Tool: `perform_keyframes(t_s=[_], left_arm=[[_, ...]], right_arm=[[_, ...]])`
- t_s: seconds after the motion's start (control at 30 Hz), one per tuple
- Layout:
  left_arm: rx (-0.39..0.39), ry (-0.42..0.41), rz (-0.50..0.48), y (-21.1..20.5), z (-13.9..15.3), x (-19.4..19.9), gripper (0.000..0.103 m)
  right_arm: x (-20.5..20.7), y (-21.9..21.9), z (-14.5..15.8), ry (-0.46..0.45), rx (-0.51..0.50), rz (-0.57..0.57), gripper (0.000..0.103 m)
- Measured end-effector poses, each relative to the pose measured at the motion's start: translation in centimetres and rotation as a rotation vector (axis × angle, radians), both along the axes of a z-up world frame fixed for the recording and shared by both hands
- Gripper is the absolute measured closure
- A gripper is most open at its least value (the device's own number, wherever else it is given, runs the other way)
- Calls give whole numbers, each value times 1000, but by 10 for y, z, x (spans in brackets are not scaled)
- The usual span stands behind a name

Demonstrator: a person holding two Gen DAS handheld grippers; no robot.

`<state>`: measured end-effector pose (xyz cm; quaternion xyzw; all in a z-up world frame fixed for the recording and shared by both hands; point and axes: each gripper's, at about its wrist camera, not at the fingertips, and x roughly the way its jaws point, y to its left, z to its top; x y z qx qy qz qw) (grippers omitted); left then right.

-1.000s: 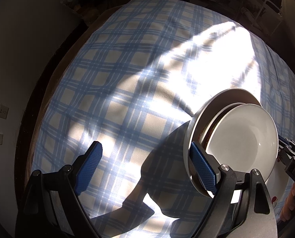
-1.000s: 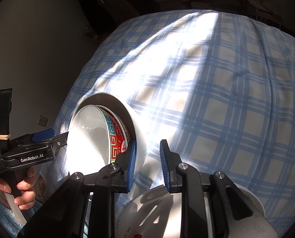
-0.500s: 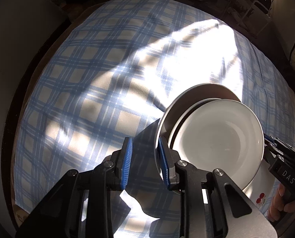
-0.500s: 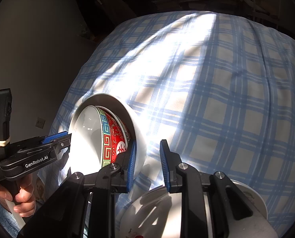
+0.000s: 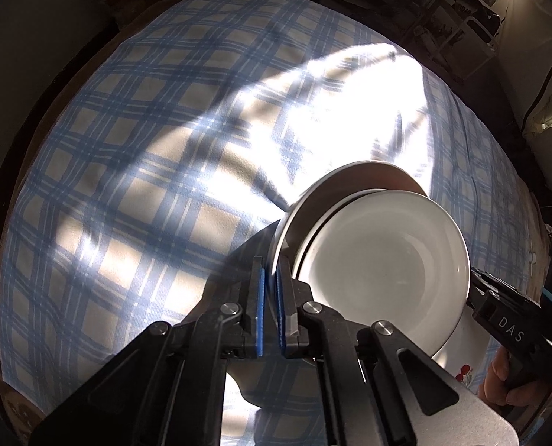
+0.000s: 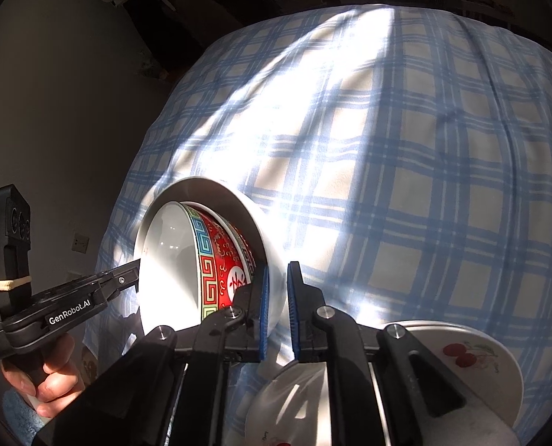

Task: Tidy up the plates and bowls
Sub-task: 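Carry the nested bowl stack over the cherry plate stack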

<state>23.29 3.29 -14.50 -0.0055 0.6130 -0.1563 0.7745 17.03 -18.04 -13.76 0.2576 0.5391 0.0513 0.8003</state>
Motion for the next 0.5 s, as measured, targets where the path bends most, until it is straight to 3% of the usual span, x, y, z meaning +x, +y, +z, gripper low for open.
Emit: perform_keyframes(t_s=[0.5], left_arm=[[30,-21,31,-2,3,-4,101]], right_arm=[[3,5,1,22,-38,-12,92]])
